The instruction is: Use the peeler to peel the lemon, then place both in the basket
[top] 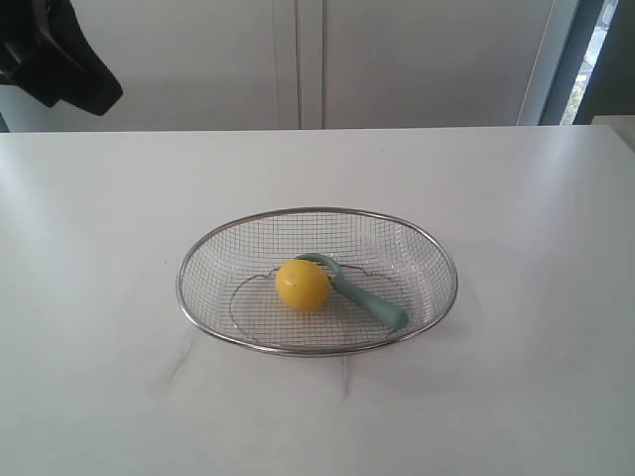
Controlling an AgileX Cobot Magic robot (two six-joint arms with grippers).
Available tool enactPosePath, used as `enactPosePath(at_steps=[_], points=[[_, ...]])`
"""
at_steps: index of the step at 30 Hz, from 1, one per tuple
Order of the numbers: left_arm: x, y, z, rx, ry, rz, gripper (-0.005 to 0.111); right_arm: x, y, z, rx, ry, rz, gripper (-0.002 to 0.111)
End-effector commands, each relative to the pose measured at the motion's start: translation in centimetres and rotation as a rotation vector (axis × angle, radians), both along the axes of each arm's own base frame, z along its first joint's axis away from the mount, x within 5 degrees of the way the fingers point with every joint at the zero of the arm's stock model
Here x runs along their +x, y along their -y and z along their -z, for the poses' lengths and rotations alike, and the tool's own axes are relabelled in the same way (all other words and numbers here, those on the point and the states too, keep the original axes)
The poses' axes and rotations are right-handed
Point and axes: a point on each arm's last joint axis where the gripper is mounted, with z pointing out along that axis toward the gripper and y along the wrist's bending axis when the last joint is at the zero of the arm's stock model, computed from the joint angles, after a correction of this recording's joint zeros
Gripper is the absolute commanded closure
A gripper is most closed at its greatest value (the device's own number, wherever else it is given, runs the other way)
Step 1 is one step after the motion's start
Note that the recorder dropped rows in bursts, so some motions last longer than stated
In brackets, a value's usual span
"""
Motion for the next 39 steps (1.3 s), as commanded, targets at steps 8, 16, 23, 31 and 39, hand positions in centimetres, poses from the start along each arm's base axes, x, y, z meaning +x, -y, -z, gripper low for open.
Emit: enactPosePath(at_steps=[8, 16, 23, 31, 39], points=[[0.0, -0.3, -0.3, 0.014, 0.035, -0.004, 0.107, 0.0, 0.0, 0.0, -0.007, 0.010, -0.007, 0.108], [0.8, -0.2, 0.6, -0.027, 0.197, 0.006, 0.107, 0.0, 0.0, 0.0, -0.007, 0.010, -0.007, 0.108], [-0.1, -3.1, 5.0, -0.153, 0.288, -0.115, 0.107, 0.0, 0.0, 0.0, -0.007, 0.010, -0.007, 0.108], [-2.1, -8.6, 12.1, -0.296, 0.328, -0.408, 0.107, 0.0, 0.0, 0.0, -0.007, 0.010, -0.007, 0.108], [-4.7, -11.8, 19.4, -0.397, 0.443, -0.650, 0.107, 0.0, 0.0, 0.0, -0.007, 0.010, -0.007, 0.108]])
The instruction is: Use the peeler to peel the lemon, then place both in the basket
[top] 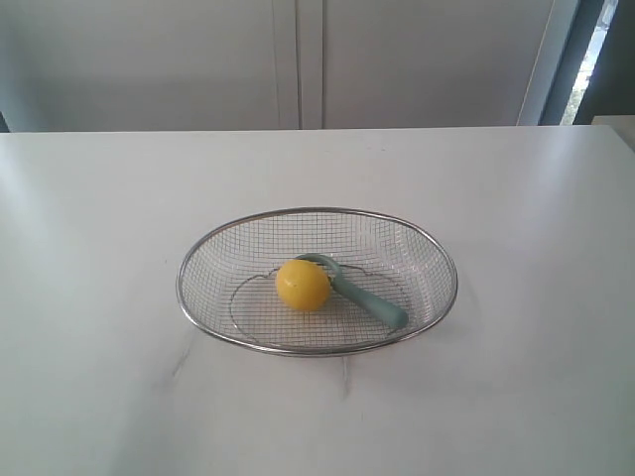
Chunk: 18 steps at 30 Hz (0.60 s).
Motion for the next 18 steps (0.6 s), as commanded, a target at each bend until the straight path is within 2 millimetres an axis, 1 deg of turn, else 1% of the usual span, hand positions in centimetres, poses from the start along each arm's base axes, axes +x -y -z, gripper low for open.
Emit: enactPosePath(at_steps=[1, 3, 6, 9, 14, 16, 18], points=[[-1.7, -1.6, 3.9, -0.092, 0.053, -0.136, 0.107, 0.0, 0.0, 0.0, -0.007, 0.011, -0.007, 0.108], [-2.6, -2.3, 5.9, -0.099, 0.038, -0.187, 0.107, 0.0, 0.0, 0.0, -0.007, 0.011, -0.007, 0.108], [-4.0, -3.1, 7.6, -0.100, 0.040, -0.251, 0.107, 0.0, 0.0, 0.0, -0.007, 0.011, -0.007, 0.108], [-5.2, -3.6, 8.7, -0.101, 0.072, -0.292, 0.107, 0.0, 0.0, 0.0, -0.007, 0.011, -0.007, 0.108], [-6.9, -4.1, 10.1, -0.146, 0.157, -0.358, 0.107, 0.0, 0.0, 0.0, -0.007, 0.011, -0.007, 0.108], [-7.3, -4.2, 9.5, -0.171, 0.239, -0.375, 0.107, 0.0, 0.0, 0.0, -0.007, 0.011, -0.007, 0.108], [-8.0, -4.1, 9.7, -0.159, 0.235, -0.368, 0.107, 0.0, 0.0, 0.0, -0.007, 0.011, -0.007, 0.108]])
